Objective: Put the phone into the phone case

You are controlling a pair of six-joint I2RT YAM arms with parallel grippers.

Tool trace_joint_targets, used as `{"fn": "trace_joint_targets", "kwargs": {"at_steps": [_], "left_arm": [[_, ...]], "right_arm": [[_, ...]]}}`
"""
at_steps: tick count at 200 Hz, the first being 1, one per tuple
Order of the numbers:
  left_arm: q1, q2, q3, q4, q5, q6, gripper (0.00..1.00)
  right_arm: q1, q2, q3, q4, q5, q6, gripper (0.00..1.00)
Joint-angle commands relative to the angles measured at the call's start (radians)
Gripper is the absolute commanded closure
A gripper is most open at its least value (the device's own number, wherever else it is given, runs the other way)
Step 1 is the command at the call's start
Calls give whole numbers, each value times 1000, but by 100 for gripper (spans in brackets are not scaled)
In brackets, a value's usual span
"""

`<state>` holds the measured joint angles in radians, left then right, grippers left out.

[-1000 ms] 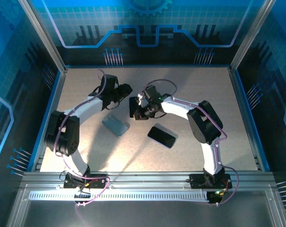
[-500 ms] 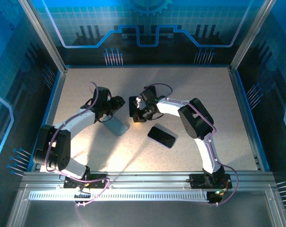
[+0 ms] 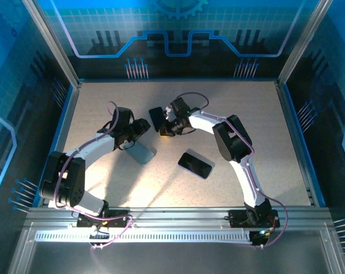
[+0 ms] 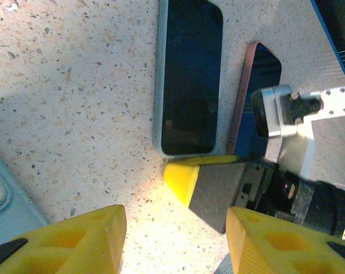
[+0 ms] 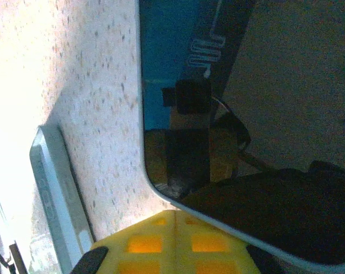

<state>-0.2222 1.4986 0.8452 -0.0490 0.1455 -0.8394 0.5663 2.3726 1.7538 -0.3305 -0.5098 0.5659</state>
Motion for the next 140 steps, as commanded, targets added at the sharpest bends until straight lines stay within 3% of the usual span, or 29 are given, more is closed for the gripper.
{"fn": "trace_joint_targets", "kwargs": {"at_steps": [1,75,101,125,140], "left_arm": [[6,-22,-18,-41,-22,-6,50],[6,-78,-59,-115,-50,15,50],[-14,-99,-85,-157,-63,25,50],[-74,-100,-92,-215,-107,46,50],[-112,-89,-98,-226,-116,47,51]], "right_arm": [[-5,70,69,-14,-5,4,100],[8,173,230,-45,-25,-5,100],[20,63,145,-46,41,-83,100],[17,-137,-46,-29,115,-141,86],[13,-253,-163,-45,164,-170,63]]}}
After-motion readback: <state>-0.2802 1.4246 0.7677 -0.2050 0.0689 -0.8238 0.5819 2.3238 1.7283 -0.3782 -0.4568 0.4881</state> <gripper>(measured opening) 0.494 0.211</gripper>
